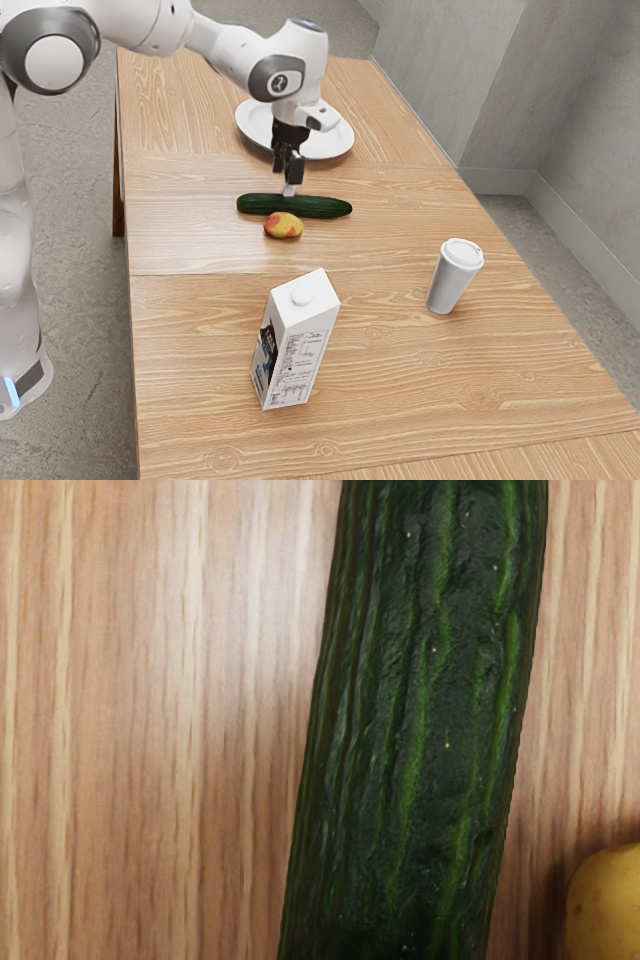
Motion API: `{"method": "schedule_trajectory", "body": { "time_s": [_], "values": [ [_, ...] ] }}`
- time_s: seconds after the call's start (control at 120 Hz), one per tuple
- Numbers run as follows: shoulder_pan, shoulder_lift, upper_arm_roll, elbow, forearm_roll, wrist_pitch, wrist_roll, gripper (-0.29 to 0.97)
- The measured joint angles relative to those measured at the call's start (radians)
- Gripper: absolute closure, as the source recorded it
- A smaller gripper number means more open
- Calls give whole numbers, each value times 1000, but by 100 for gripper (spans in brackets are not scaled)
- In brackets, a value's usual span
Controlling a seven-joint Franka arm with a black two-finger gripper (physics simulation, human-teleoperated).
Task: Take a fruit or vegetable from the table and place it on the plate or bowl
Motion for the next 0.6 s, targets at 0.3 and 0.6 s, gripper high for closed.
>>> {"method": "schedule_trajectory", "body": {
  "time_s": [0.3,0.6],
  "values": [
    [-27,29,-14,0,-2,25,-2,2],
    [-72,42,-15,0,-7,51,-4,3]
  ]
}}
